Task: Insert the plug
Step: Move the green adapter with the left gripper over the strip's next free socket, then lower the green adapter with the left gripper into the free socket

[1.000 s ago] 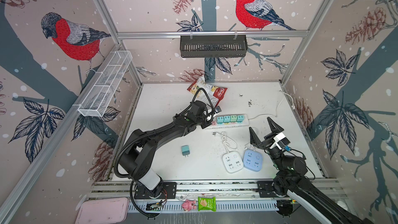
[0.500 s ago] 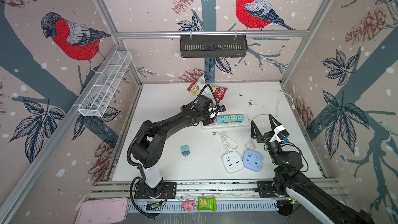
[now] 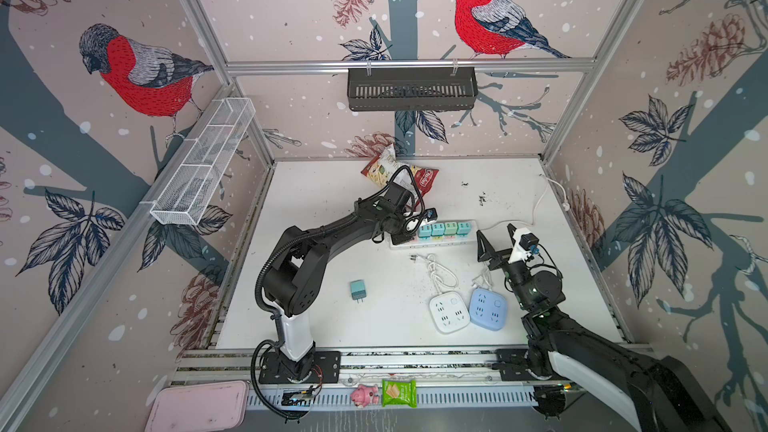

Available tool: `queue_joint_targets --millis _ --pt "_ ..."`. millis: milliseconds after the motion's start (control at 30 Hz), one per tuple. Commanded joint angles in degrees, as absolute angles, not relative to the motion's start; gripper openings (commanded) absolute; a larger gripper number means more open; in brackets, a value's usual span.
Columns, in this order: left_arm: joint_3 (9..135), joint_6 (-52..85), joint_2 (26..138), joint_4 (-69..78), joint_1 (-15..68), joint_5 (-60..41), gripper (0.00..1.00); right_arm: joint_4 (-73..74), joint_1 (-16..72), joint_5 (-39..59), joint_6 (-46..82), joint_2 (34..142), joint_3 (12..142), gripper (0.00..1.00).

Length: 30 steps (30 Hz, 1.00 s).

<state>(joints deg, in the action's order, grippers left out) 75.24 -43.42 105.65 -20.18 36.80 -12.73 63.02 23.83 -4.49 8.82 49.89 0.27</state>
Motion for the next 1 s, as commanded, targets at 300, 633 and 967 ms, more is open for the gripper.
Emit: queue_joint_targets --millis 300,633,967 --pt "78.36 -47.46 108.26 -21.31 36.74 -15.04 0.0 63.6 23.17 -4.57 10.24 52.15 0.0 1.0" --pt "81.06 -47.55 112.14 -24.04 36.74 -13.52 0.0 64.21 23.05 -4.66 10.27 51.11 -0.66 1.0" --pt "81.19 -47.75 112.72 -25.81 36.74 -14.47 0.0 64.05 22.98 -4.42 10.26 51.25 -0.6 1.0"
